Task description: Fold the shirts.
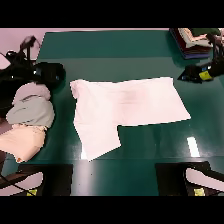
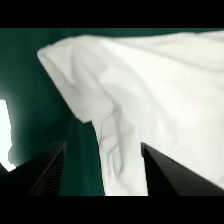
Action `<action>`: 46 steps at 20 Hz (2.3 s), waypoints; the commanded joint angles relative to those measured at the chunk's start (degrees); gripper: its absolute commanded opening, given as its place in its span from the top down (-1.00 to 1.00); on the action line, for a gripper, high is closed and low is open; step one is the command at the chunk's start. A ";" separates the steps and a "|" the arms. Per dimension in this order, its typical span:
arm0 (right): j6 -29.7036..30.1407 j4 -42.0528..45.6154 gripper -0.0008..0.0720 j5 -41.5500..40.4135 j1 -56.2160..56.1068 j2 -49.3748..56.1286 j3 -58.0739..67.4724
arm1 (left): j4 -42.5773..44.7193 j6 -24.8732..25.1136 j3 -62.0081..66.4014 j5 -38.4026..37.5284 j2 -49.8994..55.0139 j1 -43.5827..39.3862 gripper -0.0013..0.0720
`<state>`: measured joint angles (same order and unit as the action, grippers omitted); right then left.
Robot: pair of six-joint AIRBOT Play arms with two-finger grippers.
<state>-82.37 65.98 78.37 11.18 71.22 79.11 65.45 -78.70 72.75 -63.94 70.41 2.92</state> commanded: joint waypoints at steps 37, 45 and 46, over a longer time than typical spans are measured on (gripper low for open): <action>10.27 -10.93 -0.23 -12.44 35.41 -8.24 -49.48 | -17.42 5.14 -22.16 3.48 -8.28 -7.89 0.90; 11.47 -16.87 -0.06 -23.32 19.74 1.07 -40.74 | -17.42 3.69 -22.16 3.48 -8.26 -7.89 0.90; 11.47 -16.83 0.22 -23.23 17.62 2.10 -39.06 | -17.44 3.69 -22.16 3.43 -8.26 -7.89 0.90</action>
<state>-71.31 50.41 56.71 34.15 70.37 36.18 48.03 -74.70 50.52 -60.51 62.17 -4.97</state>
